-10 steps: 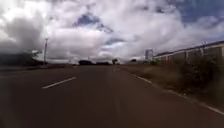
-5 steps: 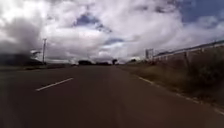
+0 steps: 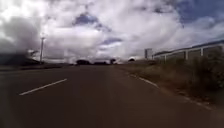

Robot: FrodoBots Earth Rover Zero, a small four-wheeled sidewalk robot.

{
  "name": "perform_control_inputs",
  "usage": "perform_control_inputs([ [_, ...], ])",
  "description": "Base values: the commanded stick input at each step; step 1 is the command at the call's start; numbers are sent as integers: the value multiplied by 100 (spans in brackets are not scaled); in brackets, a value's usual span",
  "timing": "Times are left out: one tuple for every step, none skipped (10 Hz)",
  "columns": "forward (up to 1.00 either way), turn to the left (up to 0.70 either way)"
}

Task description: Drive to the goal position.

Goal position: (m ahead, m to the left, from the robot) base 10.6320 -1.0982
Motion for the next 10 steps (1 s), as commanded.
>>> perform_control_inputs([
  [70, 5],
  [70, 5],
  [70, -3],
  [70, -1],
  [70, 1],
  [70, 4],
  [70, 5],
  [70, 5],
  [70, 5],
  [70, 5],
])
